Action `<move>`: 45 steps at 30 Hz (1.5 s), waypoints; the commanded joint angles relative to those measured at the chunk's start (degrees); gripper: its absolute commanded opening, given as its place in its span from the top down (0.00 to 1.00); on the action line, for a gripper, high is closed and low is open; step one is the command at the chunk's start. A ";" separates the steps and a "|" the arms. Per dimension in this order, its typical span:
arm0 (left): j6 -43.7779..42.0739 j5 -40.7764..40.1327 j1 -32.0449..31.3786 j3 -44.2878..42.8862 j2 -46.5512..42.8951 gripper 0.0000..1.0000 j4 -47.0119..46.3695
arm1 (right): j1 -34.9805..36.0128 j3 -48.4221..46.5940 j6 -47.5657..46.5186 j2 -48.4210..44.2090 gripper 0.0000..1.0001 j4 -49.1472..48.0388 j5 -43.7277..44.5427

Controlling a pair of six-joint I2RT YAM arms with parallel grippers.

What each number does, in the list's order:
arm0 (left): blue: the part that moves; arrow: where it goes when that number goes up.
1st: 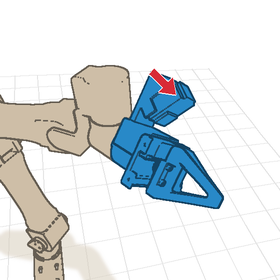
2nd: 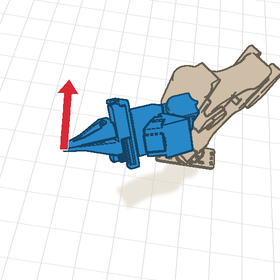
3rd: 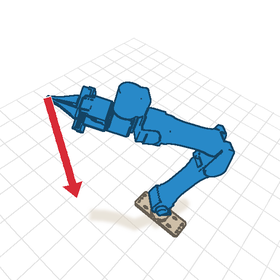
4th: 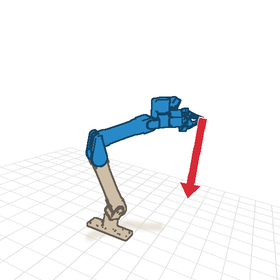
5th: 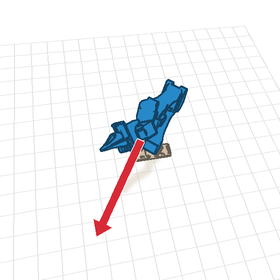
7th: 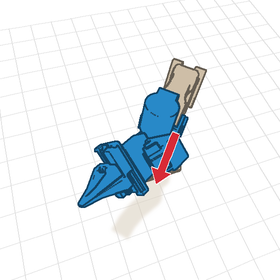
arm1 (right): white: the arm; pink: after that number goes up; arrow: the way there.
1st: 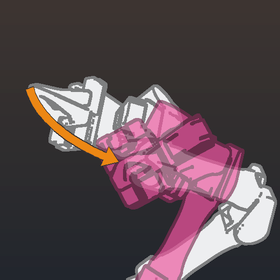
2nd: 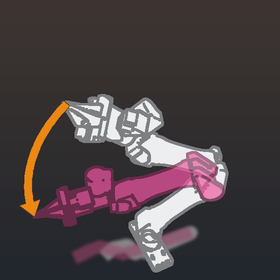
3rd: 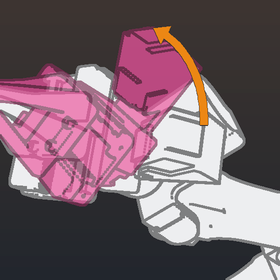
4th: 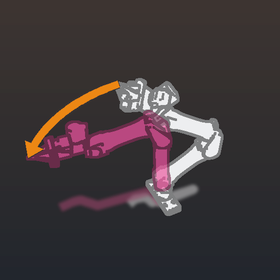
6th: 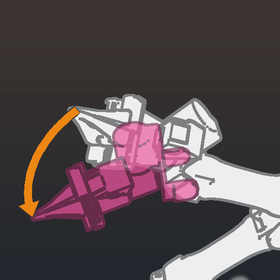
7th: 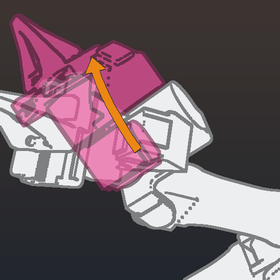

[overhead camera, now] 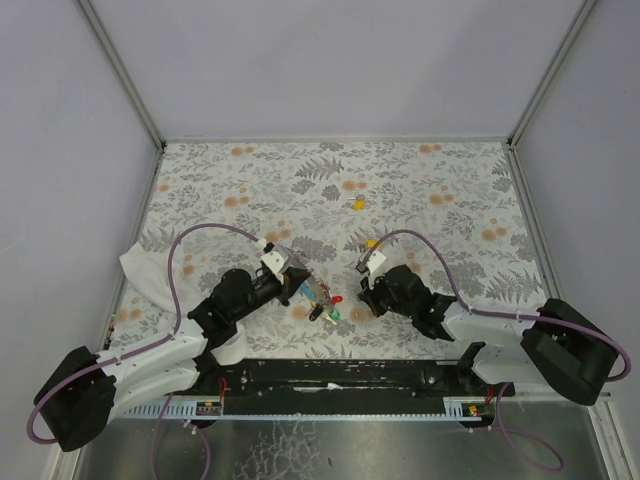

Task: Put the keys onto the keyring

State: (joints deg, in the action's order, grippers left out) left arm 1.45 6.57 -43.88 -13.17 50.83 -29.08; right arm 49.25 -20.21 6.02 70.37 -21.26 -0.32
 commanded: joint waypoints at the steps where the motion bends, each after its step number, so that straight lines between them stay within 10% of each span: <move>1: -1.00 -0.51 -0.29 -1.50 -0.17 1.00 -3.38 | 0.31 3.51 -0.07 0.74 1.00 -17.18 -0.92; 14: -0.91 -1.22 -0.24 -1.07 -0.32 1.00 -3.97 | 0.31 7.52 2.11 6.61 0.92 -24.60 -0.42; 31: -0.62 -2.52 -0.25 -0.72 -0.75 1.00 -4.23 | 0.38 -22.19 11.29 6.04 0.63 32.50 4.27; 45: -0.68 -2.57 -0.25 -0.87 -0.50 1.00 -4.05 | 0.34 -28.90 14.93 14.89 0.68 39.57 5.41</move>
State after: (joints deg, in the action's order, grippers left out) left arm 1.45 4.99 -43.90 -13.17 50.83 -29.30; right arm 49.25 -45.87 19.64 85.25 17.37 3.46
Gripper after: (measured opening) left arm 0.010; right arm 0.323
